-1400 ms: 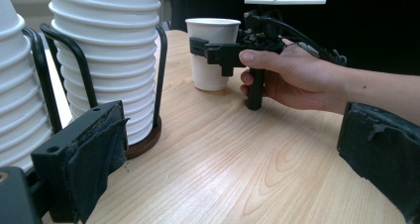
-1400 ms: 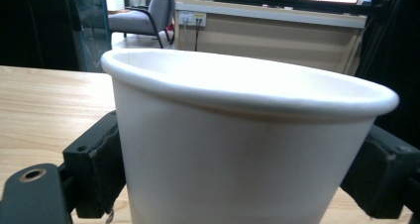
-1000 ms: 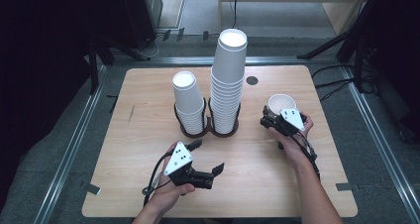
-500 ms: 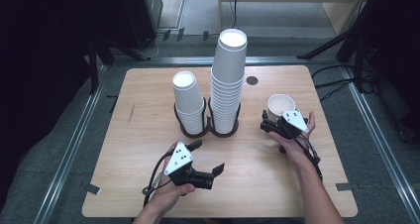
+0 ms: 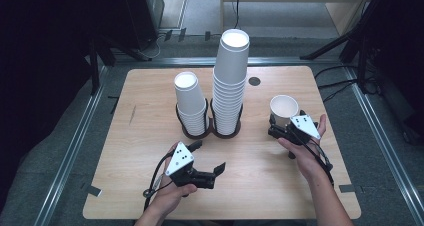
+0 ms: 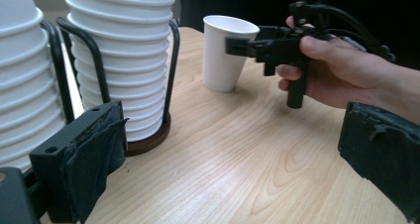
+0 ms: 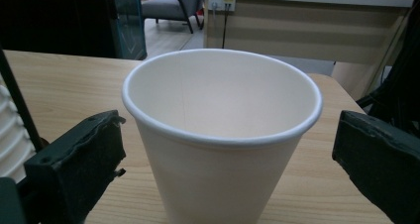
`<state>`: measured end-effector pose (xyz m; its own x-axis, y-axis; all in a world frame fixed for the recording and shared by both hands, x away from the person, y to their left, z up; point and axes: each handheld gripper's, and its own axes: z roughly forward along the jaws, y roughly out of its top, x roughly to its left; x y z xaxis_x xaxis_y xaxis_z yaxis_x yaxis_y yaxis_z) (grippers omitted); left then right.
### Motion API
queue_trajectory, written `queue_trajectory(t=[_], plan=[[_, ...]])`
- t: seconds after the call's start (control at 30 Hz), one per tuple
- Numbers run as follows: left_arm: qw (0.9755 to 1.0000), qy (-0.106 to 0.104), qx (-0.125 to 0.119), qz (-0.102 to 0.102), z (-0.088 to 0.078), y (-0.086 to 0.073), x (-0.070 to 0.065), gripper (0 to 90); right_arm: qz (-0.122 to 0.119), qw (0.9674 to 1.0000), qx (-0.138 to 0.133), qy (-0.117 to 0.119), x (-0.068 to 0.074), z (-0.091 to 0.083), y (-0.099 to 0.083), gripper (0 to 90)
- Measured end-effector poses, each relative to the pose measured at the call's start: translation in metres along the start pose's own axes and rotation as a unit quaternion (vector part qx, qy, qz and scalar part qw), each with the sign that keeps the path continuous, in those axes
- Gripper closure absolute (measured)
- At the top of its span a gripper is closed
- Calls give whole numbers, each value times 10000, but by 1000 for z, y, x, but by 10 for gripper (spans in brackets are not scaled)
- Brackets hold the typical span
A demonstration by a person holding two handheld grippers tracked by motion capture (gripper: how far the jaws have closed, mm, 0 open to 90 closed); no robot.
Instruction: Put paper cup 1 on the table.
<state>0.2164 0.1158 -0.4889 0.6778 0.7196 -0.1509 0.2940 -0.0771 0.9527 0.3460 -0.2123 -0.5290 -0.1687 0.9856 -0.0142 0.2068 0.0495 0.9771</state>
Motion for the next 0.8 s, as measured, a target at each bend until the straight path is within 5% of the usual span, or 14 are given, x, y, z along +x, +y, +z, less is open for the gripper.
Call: queue_trajectory(t=[0.43,0.8], plan=[[9997,190,-120,-83,4,15,7,0,30,9993,-222,307,-6,-28,25,0],[9983,464,-339,5,19,40,12,0,211,9967,-469,634,2,-47,66,0]])
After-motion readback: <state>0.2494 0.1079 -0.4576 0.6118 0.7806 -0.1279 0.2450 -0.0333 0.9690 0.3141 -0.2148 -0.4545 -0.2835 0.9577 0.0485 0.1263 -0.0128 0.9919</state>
